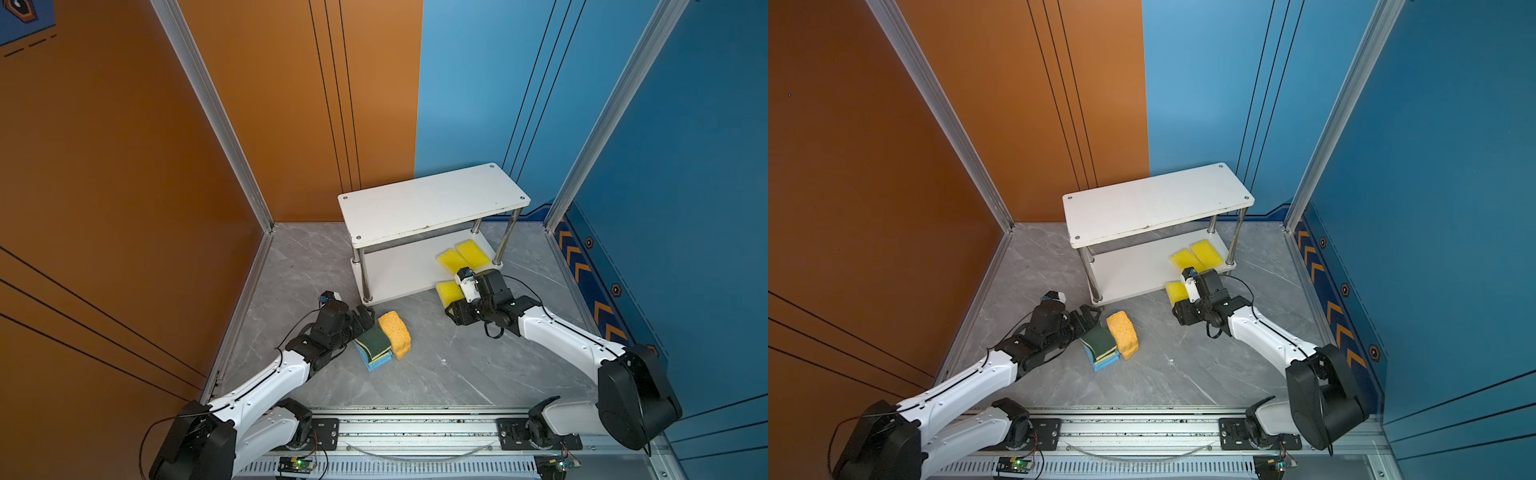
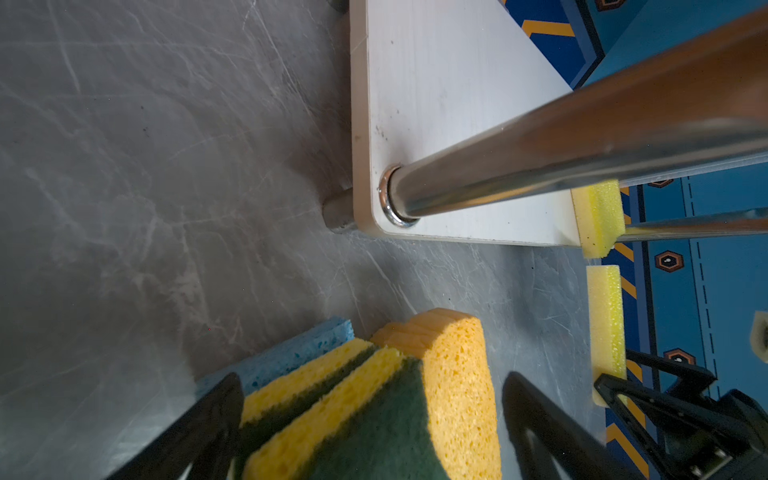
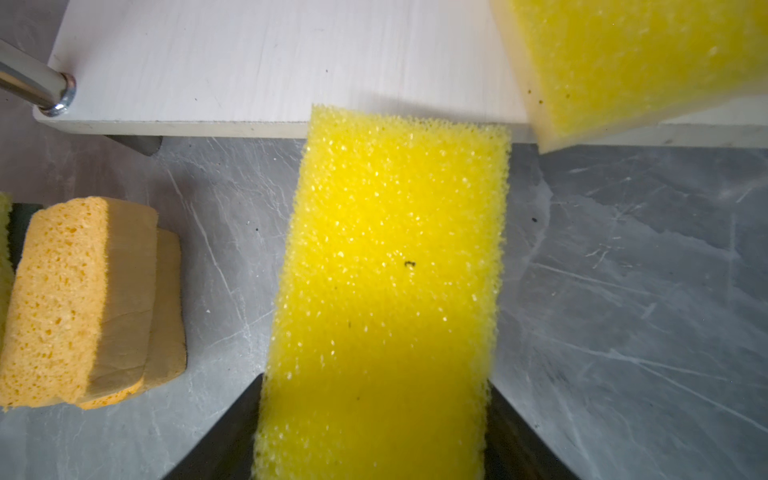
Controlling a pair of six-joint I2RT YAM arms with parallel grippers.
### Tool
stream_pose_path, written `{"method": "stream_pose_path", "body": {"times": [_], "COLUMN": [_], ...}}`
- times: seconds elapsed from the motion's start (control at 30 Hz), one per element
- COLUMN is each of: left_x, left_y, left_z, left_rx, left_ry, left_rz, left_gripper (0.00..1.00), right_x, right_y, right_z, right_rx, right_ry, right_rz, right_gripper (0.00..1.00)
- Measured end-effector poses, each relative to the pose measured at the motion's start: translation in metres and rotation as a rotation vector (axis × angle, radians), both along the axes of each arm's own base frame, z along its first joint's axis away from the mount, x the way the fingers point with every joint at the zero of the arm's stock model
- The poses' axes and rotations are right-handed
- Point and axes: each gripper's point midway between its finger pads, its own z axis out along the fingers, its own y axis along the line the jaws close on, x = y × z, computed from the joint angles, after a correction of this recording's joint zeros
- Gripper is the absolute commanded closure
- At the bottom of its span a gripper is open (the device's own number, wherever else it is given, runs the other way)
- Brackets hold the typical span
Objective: Place and organize the cleaning sponges onto the shelf
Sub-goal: 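Lift the yellow sponge with the right gripper and carry it under the shelf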
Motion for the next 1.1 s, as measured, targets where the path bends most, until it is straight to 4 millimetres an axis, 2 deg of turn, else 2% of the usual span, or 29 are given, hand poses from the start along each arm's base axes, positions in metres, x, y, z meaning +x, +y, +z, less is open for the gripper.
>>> {"method": "stream_pose_path", "body": {"times": [0.57, 1.1], "left_x": [-0.001, -0.001], "left_y": [-0.002, -0.002], "left_z": [0.003, 0.003], "left_rx": [-0.004, -0.005], "left_ry": [-0.009, -0.009], "left_rz": [-0.006, -0.006], "left_gripper": [0.03, 0.02], "right_x": [0.051, 0.074], "right_y": [0.029, 0.038], "right_z": [0.008, -0.006], "right_rx": [0.046, 0.006], "right_ry": [-0.066, -0.066], "right_rz": [0.014, -0.011], "right_gripper": [0.3, 0.3]}}
